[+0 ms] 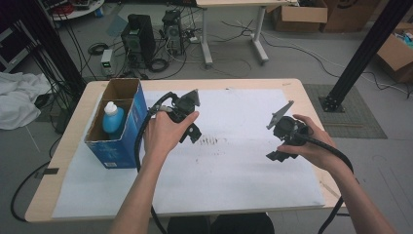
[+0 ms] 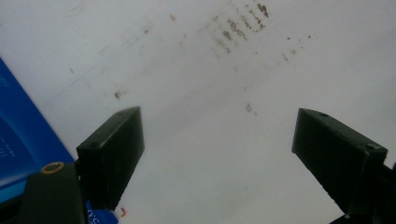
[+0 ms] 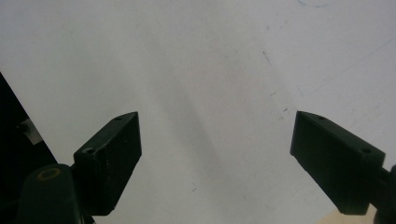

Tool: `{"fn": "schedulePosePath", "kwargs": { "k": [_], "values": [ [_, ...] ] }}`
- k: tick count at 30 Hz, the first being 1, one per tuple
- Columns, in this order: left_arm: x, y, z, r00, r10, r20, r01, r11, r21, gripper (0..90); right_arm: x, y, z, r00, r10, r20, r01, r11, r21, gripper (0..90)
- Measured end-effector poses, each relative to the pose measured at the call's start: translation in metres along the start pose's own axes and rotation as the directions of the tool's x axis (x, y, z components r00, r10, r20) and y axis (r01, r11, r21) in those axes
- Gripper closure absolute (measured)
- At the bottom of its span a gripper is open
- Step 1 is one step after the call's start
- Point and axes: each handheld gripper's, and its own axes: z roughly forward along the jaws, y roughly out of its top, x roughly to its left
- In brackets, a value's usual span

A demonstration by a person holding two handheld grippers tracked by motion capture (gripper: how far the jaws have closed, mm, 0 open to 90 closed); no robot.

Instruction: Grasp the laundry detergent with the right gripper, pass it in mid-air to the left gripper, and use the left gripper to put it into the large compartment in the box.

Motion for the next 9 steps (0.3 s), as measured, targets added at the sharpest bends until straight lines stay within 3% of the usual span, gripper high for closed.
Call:
{"fn": "schedulePosePath", "kwargs": {
  "k": [9],
  "values": [
    [-0.0014, 0.0000, -0.0029, 1.0000, 0.001, 0.007, -0.001, 0.9999, -0.014, 17.6, -0.0004, -0.0002, -0.0016, 1.0000, -0.001, 0.003, 0.001, 1.000, -0.002, 16.4]
  ]
}}
